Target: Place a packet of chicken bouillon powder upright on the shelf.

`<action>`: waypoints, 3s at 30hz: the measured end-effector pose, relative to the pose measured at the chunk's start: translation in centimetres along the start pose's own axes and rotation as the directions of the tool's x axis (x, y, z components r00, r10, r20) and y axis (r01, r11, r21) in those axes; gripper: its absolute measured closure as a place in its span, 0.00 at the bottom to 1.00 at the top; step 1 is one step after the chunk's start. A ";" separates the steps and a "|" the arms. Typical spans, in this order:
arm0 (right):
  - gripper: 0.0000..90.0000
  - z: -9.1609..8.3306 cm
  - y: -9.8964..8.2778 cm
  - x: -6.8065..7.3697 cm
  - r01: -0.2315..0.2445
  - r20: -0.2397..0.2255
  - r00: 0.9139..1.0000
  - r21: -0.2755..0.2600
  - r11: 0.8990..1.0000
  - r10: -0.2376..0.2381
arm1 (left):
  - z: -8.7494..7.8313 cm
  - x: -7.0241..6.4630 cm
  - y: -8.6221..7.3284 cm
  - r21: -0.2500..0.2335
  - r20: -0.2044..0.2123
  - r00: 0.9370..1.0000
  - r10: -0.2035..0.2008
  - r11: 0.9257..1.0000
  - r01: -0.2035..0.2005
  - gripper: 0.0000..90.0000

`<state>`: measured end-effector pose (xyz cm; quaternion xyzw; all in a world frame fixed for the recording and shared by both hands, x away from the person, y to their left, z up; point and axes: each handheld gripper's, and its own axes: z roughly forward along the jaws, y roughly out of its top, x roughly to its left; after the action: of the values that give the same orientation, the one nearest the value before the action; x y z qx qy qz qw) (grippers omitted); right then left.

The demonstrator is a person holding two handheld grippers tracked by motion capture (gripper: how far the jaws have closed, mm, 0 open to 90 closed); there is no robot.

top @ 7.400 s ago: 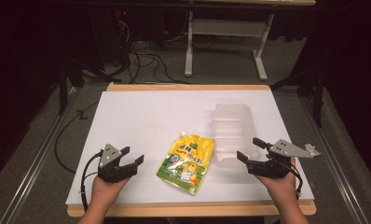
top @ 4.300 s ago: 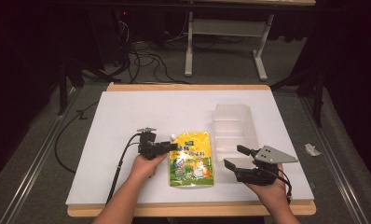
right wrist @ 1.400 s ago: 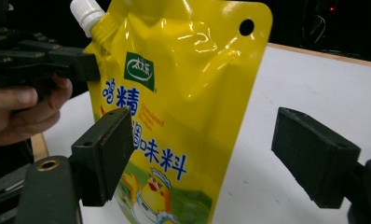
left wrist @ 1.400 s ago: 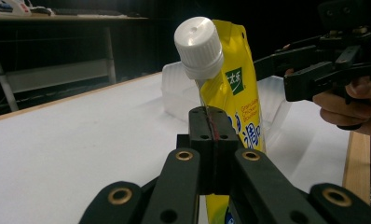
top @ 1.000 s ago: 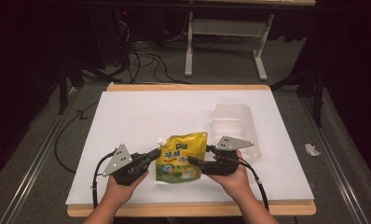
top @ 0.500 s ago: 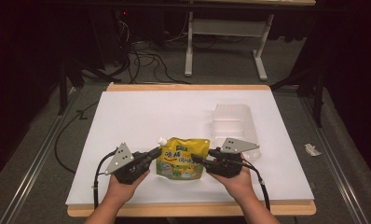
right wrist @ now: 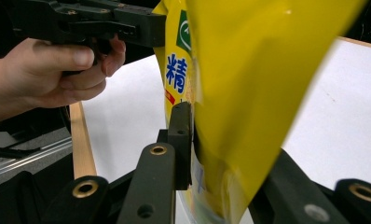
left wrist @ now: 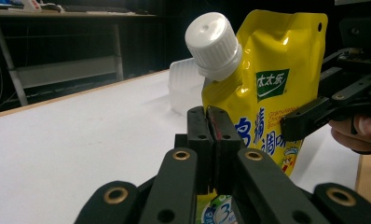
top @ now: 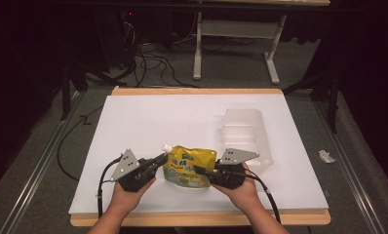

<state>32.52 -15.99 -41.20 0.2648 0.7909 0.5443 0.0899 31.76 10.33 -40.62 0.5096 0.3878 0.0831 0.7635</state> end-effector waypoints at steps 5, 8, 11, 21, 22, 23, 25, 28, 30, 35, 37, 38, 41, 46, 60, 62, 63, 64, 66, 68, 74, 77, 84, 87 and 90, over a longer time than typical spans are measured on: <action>0.97 0.3 -0.1 0.0 0.009 -0.023 1.000 0.001 1.000 -0.009 | 0.0 0.1 -0.1 -0.001 -0.008 1.000 0.004 1.000 -0.004 0.97; 1.00 0.2 0.0 0.1 0.014 -0.021 1.000 0.005 1.000 -0.014 | 0.0 0.1 -0.1 -0.003 -0.019 1.000 0.019 1.000 -0.019 0.91; 1.00 0.3 0.0 0.1 0.019 -0.016 1.000 0.001 1.000 -0.019 | 0.0 0.0 -0.1 -0.003 -0.029 0.999 0.035 0.999 -0.035 0.85; 1.00 -0.8 0.3 -0.3 -0.004 0.007 1.000 -0.039 0.999 0.005 | 0.0 0.5 0.0 0.013 -0.074 0.997 0.037 0.999 -0.036 0.60; 1.00 -1.0 0.4 -0.4 -0.007 0.012 1.000 -0.040 0.999 0.007 | 0.0 0.5 0.0 0.016 -0.077 0.996 0.037 0.999 -0.036 0.58; 1.00 -1.2 0.4 -0.4 -0.008 0.014 1.000 -0.045 0.999 0.009 | -0.1 0.5 -0.1 0.019 -0.079 0.996 0.038 0.999 -0.036 0.57; 1.00 -1.5 0.4 -0.5 -0.010 0.021 1.000 -0.052 0.999 0.011 | -0.4 0.6 -0.2 0.027 -0.086 0.996 0.040 0.999 -0.038 0.56; 1.00 -2.0 0.5 -0.6 -0.009 0.025 1.000 -0.061 0.998 0.011 | -1.0 0.8 -0.6 0.050 -0.106 0.992 0.070 0.997 -0.065 0.53; 1.00 -2.3 0.6 -0.6 -0.012 0.028 1.000 -0.071 0.997 0.014 | -1.4 1.1 -0.7 0.057 -0.131 0.987 0.092 0.995 -0.085 0.51; 1.00 -2.9 0.8 -0.4 -0.009 0.041 0.999 -0.087 0.996 0.013 | -1.5 2.0 -0.6 0.049 -0.194 0.978 0.074 0.997 -0.066 0.46; 1.00 -3.1 0.9 -0.3 -0.011 0.049 0.999 -0.096 0.995 0.016 | -1.5 2.3 -0.8 0.056 -0.199 0.977 0.080 0.996 -0.070 0.46; 1.00 -3.2 1.0 -0.3 -0.014 0.054 0.998 -0.099 0.995 0.019 | -1.5 2.3 -0.8 0.060 -0.197 0.978 0.072 0.996 -0.061 0.45; 1.00 -3.7 1.3 -0.3 -0.007 0.059 0.998 -0.113 0.994 0.014 | -1.4 2.4 -1.0 0.076 -0.188 0.979 0.073 0.995 -0.060 0.44; 1.00 -4.5 2.0 -0.3 -0.001 0.080 0.997 -0.135 0.991 0.012 | -1.2 2.5 -1.2 0.089 -0.179 0.981 0.075 0.994 -0.060 0.42; 1.00 -5.8 4.1 -1.4 -0.007 0.133 0.991 -0.186 0.983 0.033 | -1.3 2.9 -1.1 0.096 -0.197 0.978 0.072 0.994 -0.054 0.40; 1.00 -6.0 4.5 -1.8 -0.008 0.134 0.990 -0.186 0.982 0.034 | -1.3 2.8 -1.1 0.092 -0.195 0.978 0.075 0.994 -0.058 0.40; 1.00 -6.2 4.7 -2.0 -0.009 0.138 0.990 -0.187 0.982 0.036 | -1.3 2.8 -1.1 0.094 -0.194 0.978 0.074 0.994 -0.057 0.40; 1.00 -6.3 4.9 -2.2 -0.012 0.142 0.989 -0.188 0.982 0.039 | -1.2 2.8 -1.1 0.096 -0.194 0.978 0.071 0.994 -0.053 0.40; 1.00 -6.7 5.2 -2.7 -0.009 0.156 0.987 -0.189 0.982 0.039 | -1.2 2.8 -1.2 0.102 -0.191 0.979 0.069 0.994 -0.050 0.40; 1.00 -7.2 5.5 -3.3 -0.006 0.170 0.985 -0.191 0.982 0.039 | -1.2 2.8 -1.3 0.104 -0.188 0.980 0.072 0.993 -0.053 0.40; 1.00 -8.5 5.8 -5.1 -0.011 0.215 0.975 -0.192 0.981 0.052 | -1.1 2.8 -1.4 0.108 -0.183 0.981 0.073 0.993 -0.053 0.40; 1.00 -9.1 5.7 -6.0 -0.016 0.231 0.971 -0.192 0.981 0.061 | -1.1 2.8 -1.4 0.109 -0.185 0.981 0.065 0.993 -0.046 0.41; 1.00 -10.3 5.6 -7.8 -0.025 0.272 0.960 -0.180 0.983 0.075 | -1.2 2.5 -1.4 0.110 -0.176 0.982 0.070 0.993 -0.051 0.41; 1.00 -10.7 5.5 -8.6 -0.022 0.294 0.953 -0.175 0.984 0.074 | -1.2 2.4 -1.3 0.104 -0.173 0.983 0.066 0.993 -0.048 0.41; 1.00 -11.2 5.2 -9.5 -0.029 0.317 0.945 -0.171 0.985 0.082 | -1.2 2.5 -1.3 0.106 -0.175 0.982 0.065 0.993 -0.047 0.41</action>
<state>37.39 -28.60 -33.45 0.3644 0.7103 0.5589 0.2243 32.29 11.81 -43.21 0.5490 0.4437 0.1299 0.6963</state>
